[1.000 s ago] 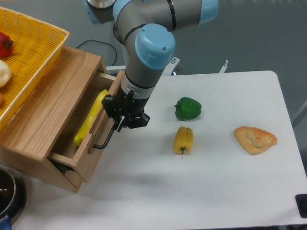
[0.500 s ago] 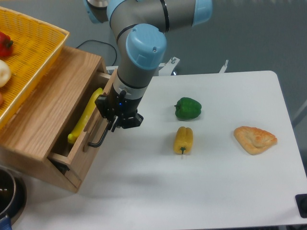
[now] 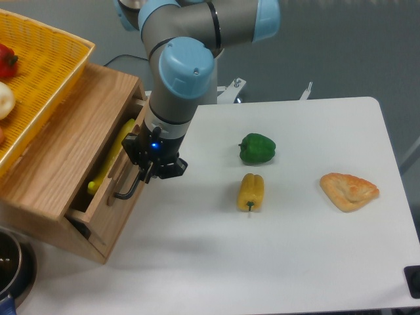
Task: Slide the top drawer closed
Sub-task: 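Push the drawer front with the gripper into the wooden cabinet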
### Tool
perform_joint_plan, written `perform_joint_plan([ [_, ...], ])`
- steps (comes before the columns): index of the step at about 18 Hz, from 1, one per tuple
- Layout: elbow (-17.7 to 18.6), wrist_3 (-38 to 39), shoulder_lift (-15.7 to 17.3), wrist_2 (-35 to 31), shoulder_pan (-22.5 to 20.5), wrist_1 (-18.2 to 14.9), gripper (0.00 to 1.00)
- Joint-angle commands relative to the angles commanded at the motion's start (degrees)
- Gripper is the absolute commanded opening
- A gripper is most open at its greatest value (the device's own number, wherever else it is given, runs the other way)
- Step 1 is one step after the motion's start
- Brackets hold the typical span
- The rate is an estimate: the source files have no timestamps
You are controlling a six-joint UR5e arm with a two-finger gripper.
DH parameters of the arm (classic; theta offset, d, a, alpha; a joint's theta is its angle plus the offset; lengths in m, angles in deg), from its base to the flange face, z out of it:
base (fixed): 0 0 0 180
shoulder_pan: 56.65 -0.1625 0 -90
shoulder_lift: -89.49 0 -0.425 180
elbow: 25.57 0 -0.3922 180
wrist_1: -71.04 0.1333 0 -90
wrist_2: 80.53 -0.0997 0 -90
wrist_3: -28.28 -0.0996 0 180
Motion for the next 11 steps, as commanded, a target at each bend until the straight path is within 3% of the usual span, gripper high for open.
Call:
perform_joint_plan([
  [11,-0.35,2.99,0.00,0.00,1.93,2.02,0.16],
])
